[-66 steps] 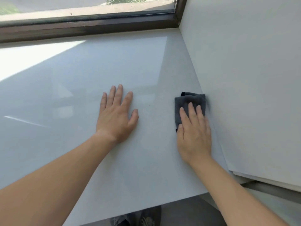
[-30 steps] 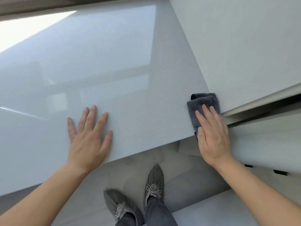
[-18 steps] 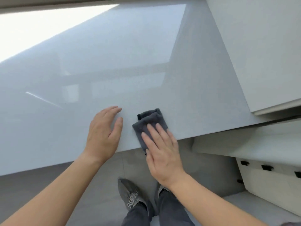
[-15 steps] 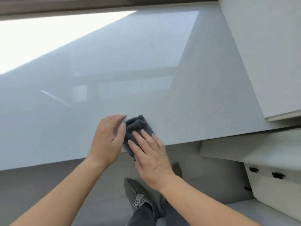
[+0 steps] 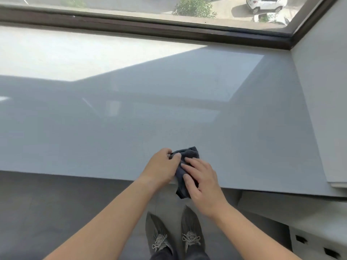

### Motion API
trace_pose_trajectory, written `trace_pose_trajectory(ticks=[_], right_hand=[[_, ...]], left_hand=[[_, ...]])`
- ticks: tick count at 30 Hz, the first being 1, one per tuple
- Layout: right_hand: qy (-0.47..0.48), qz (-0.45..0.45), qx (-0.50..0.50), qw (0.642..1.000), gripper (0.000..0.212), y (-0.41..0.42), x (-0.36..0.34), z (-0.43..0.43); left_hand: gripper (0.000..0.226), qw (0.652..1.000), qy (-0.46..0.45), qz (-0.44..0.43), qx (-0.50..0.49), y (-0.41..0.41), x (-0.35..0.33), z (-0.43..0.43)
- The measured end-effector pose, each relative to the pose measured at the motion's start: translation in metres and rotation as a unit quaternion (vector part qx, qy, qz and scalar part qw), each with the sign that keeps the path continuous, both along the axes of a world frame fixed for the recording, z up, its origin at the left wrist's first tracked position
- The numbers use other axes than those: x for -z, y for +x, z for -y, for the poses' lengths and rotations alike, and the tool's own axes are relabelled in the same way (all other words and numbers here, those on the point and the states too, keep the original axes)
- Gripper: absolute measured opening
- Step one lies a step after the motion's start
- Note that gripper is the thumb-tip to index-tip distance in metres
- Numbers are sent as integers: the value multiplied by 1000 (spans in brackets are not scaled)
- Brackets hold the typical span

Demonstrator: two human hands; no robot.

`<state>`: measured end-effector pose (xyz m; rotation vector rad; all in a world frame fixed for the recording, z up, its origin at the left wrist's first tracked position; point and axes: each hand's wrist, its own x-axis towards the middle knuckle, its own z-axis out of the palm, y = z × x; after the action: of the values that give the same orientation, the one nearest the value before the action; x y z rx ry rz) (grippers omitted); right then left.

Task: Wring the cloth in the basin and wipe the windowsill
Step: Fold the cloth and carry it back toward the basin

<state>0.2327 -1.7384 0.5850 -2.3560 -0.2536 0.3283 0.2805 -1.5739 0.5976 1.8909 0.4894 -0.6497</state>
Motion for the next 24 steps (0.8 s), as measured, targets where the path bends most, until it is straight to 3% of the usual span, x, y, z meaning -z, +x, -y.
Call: trace_pose_trajectory(ticks=[3,6,10,12,16,19,22,24], right_hand=[[20,-27,-58,998,43,-7,5,9],[103,-11,60,993,34,-8,3,24],[6,2,110,994,29,-7,3,32],[0,-32,108,994,36,-5,0,29],[101,-181,138,969,51,12,-19,28],[162,-244,72,953,41,26,-45,30],[193,-268,28,943,26,39,-76,19],[244,-309,14,919,31,46,-97,2]], left_hand=[[43,998,56,18,35,3,2,0],[40,990,88,61,95,5,3,-2],[12,969,156,113,154,7,4,3],[15,965,170,116,160,7,0,6],[14,988,31,122,88,1,-22,4],[18,992,-88,92,-8,-14,-52,-7],[18,973,-170,77,-134,-31,-84,-27],[14,937,-239,71,-244,-45,-104,-44]])
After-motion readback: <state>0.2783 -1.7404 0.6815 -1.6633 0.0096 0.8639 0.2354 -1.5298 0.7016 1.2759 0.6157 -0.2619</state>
